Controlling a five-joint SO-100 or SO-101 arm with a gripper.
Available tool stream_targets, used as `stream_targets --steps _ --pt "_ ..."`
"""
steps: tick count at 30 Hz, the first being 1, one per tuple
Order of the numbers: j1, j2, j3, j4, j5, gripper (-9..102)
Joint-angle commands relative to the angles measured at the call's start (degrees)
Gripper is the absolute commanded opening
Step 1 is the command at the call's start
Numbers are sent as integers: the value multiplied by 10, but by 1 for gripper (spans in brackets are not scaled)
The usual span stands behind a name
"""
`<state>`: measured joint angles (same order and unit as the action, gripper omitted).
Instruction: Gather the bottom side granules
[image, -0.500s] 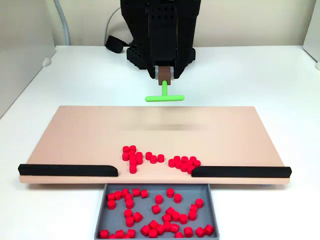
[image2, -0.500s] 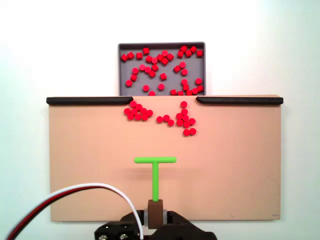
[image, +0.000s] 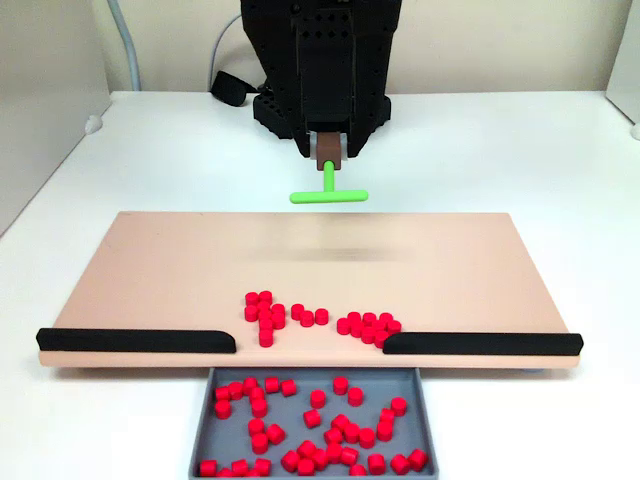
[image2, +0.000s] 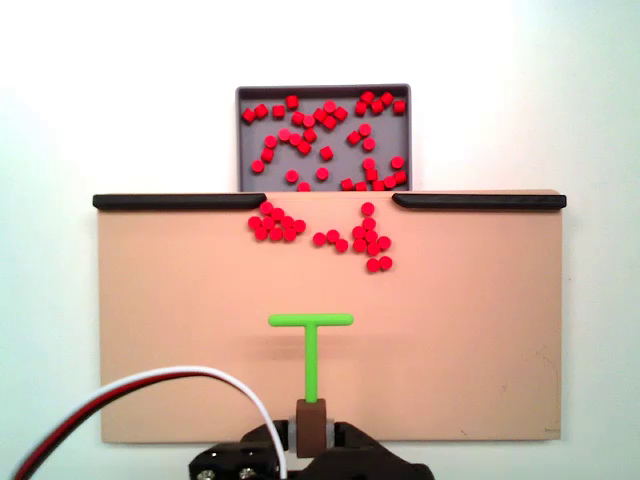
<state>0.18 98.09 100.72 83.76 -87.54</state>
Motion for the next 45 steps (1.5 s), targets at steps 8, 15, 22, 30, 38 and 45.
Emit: stream_targets --steps 8,15,22,30,38,45 --pt "2 17 -11 -4 -4 0" --pt "5 17 -11 -4 -9 0" --pt "6 17 -11 -4 -13 0" --pt "6 20 -11 -4 -4 0" --pt "5 21 -11 -4 -7 0" --pt "-4 27 -11 1 4 0"
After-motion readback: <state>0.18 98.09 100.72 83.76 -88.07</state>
